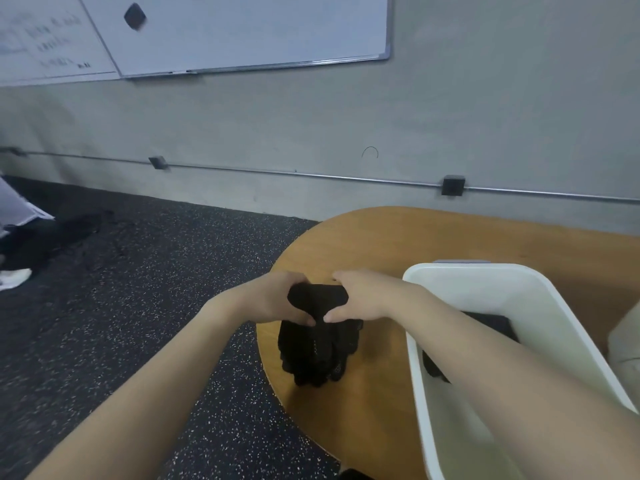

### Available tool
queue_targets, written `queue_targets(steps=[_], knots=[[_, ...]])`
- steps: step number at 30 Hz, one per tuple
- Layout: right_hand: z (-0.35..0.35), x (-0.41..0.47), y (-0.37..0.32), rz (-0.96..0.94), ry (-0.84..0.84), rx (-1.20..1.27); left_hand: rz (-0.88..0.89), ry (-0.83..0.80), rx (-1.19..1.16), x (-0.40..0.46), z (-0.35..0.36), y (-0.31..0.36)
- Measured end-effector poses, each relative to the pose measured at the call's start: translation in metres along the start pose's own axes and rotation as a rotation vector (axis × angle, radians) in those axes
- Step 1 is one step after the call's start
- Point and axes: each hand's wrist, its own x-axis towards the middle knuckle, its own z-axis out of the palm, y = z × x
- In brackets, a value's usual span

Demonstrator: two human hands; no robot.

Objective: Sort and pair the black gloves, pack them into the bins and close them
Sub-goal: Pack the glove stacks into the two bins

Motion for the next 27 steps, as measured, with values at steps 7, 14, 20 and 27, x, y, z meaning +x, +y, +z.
queue_targets(steps=[7,14,20,27], knots=[[0.001,0.001,0.000,-0.030,-0.019,0.066,-0.015,0.116,-0.024,-0.014,0.017,0.006],[-0.015,-0.034,-0.008,-0.140,0.014,0.150,0.113,0.228,-0.151,-0.062,0.015,0.025],[-0.047,-0.104,-0.014,-0.235,0.179,0.242,0.292,0.396,-0.212,-0.110,-0.001,0.073],[-0.053,-0.193,0.006,-0.279,0.479,0.523,0.484,0.399,-0.706,-0.111,0.019,0.133]])
